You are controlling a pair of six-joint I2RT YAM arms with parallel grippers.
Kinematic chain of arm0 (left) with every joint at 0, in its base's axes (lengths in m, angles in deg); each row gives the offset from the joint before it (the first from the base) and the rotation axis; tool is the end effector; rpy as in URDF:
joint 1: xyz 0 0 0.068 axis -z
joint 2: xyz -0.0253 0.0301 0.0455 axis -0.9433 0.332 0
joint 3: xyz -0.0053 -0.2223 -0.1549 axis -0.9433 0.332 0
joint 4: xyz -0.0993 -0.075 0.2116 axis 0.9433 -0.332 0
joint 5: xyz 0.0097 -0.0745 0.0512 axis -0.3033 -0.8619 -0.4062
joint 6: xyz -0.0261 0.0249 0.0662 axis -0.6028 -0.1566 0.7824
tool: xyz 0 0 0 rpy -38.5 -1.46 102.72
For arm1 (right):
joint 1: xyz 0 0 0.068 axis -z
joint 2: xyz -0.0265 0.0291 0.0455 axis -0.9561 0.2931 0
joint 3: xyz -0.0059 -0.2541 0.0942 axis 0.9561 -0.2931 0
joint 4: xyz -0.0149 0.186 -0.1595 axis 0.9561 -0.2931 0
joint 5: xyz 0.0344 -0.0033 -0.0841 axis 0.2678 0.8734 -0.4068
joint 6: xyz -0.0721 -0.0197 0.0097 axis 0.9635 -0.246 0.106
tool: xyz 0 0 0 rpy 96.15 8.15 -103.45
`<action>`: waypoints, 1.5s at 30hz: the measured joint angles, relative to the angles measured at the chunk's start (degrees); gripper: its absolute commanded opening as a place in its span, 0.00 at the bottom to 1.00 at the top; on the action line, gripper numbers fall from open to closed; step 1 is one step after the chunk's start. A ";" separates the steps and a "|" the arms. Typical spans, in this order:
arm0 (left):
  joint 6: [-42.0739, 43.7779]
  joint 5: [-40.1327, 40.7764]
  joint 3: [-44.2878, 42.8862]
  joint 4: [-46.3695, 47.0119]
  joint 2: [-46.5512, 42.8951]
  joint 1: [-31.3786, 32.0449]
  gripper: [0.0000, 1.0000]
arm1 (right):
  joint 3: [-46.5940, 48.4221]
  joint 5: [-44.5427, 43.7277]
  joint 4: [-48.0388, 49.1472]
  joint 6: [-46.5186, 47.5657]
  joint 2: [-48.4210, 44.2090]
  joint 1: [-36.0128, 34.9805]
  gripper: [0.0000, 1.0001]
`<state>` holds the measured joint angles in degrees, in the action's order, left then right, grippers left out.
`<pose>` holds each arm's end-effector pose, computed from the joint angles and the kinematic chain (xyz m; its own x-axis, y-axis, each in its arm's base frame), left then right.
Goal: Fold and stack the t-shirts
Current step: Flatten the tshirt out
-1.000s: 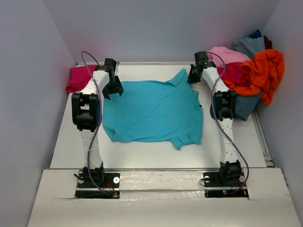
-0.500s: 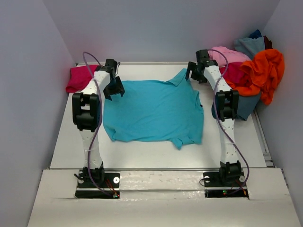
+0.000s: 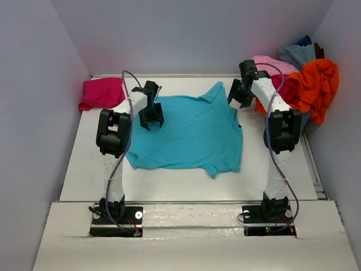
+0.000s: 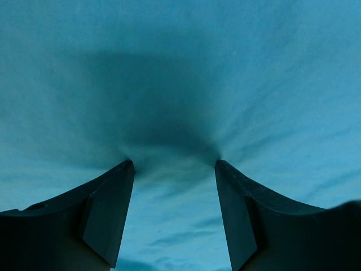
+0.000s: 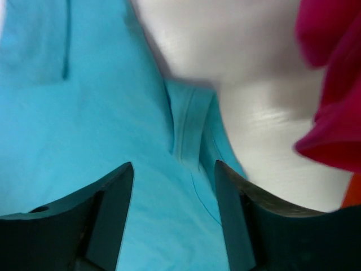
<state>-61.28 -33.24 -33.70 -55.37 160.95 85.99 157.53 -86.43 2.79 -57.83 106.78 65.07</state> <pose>0.4339 -0.1218 0.1553 -0.9355 -0.1462 -0.3217 -0.0935 0.9804 -0.1737 0.4779 0.0627 0.2344 -0.8256 0.3194 -0.4652 0.2710 0.9475 0.1697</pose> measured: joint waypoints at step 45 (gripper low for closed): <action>-1.53 4.70 20.09 4.92 -12.15 3.45 0.71 | -52.85 14.51 4.96 -2.36 -23.12 -9.51 0.39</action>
<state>-62.81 -28.54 -13.62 -50.45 148.79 89.44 104.68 -71.91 7.75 -60.19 83.65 55.57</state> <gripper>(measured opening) 0.709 0.390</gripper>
